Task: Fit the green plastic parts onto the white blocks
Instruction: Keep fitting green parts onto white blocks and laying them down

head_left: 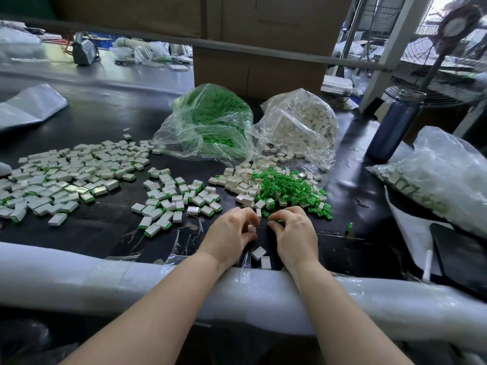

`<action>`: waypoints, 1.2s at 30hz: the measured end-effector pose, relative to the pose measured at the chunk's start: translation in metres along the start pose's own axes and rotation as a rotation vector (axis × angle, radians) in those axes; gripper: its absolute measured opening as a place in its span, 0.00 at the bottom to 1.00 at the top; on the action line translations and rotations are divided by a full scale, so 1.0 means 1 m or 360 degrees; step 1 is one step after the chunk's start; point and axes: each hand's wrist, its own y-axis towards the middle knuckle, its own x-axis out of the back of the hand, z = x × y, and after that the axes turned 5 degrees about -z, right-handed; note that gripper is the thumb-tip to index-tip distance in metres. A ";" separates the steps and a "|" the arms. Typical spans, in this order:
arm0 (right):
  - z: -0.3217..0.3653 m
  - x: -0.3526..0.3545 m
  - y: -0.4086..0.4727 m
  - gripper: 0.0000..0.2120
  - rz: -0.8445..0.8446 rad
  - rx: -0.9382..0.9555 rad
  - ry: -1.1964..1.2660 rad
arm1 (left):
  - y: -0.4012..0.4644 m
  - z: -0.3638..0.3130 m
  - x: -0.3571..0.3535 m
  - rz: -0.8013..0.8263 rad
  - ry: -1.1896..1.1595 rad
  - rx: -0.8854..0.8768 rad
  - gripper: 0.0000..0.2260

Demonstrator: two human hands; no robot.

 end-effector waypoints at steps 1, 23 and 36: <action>0.000 0.001 0.000 0.07 -0.0037 0.0002 0.0055 | 0.000 -0.001 0.001 -0.0007 -0.0032 0.0003 0.07; 0.001 0.006 -0.005 0.10 0.0004 -0.0039 0.0534 | -0.001 0.004 0.002 -0.0096 -0.0409 0.0115 0.06; 0.005 0.017 -0.007 0.11 0.0106 -0.0134 0.1185 | 0.002 0.005 0.000 0.0056 -0.0792 0.0239 0.06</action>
